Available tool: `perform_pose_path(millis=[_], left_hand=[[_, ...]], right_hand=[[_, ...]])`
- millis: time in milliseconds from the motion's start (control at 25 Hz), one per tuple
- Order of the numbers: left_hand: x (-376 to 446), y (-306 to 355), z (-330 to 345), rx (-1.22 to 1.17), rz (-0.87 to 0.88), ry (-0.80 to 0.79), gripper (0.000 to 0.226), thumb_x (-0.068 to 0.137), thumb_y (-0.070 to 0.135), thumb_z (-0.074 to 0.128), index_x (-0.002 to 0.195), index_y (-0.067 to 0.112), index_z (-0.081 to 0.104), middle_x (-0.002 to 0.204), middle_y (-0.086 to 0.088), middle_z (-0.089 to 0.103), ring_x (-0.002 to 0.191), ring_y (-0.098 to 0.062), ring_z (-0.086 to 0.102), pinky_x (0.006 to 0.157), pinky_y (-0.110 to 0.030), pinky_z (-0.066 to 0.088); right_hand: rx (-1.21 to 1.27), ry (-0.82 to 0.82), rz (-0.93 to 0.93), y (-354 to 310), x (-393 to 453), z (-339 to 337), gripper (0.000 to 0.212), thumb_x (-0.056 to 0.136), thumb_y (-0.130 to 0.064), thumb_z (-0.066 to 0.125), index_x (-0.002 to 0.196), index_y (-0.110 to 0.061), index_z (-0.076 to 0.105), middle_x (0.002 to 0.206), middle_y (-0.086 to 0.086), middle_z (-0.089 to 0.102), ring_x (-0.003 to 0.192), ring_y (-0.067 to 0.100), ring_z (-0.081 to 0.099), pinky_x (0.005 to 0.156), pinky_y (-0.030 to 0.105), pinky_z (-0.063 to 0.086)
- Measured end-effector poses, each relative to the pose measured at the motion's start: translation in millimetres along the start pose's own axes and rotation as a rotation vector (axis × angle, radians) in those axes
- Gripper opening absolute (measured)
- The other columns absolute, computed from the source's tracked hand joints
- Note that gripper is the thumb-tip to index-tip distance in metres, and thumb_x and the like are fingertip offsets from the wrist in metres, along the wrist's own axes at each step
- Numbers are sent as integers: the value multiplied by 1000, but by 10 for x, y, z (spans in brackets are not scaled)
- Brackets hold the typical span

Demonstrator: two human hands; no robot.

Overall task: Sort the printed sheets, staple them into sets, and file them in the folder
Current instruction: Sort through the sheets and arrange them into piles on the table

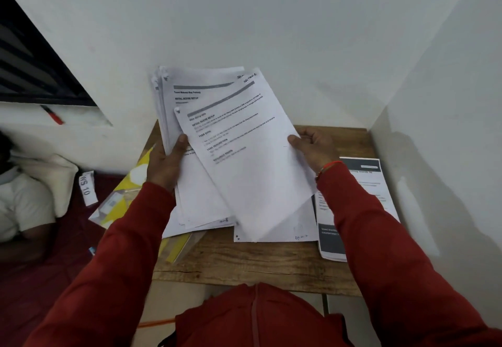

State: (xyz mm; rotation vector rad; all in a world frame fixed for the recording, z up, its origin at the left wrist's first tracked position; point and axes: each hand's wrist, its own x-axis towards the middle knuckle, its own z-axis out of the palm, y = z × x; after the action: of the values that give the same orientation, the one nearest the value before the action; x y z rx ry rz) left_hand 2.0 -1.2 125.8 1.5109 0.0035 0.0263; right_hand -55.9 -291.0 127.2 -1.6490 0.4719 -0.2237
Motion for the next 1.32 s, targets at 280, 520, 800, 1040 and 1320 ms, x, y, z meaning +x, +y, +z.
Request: perform_pose_path(millis=[280,520,800,1040,1320], left_hand=[[149,55,-585,18,-9,142,25,91,31,67,114,21,65,113,0,70,108,-23,65,98,-46,51],[141,108,-628,-25,-46,21,30,95,26,58,124,18,59,107,11,71,95,-7,68,79,-22,56],[89,-90,-447,-43,-167,-89,47,93,35,61,134,13,53,121,-5,67,103,-21,68,77,-30,58],[66,-101,-539,-132,-208,-52,33,101,26,48,132,17,52,115,0,68,92,-14,71,69,-28,58],[59,-31,-452,-60,-93,-25,39,92,31,65,126,15,57,118,-4,69,107,-24,66,88,-37,54]], right_hand=[[-249,408,-45,35,231,-565,31,79,-36,63,100,-15,71,83,3,67,80,15,65,74,21,53],[-11,467,-21,153,58,-281,26,89,-11,61,112,1,63,102,14,67,85,4,60,89,26,49],[368,-22,119,87,-368,561,18,93,-2,57,97,-14,70,84,3,75,73,17,69,75,35,58],[254,-228,154,-80,-472,809,16,98,-19,54,98,-23,70,94,0,74,82,13,70,76,29,56],[15,35,-48,-136,-399,912,26,75,-31,81,93,-21,65,89,-7,69,80,6,64,70,19,52]])
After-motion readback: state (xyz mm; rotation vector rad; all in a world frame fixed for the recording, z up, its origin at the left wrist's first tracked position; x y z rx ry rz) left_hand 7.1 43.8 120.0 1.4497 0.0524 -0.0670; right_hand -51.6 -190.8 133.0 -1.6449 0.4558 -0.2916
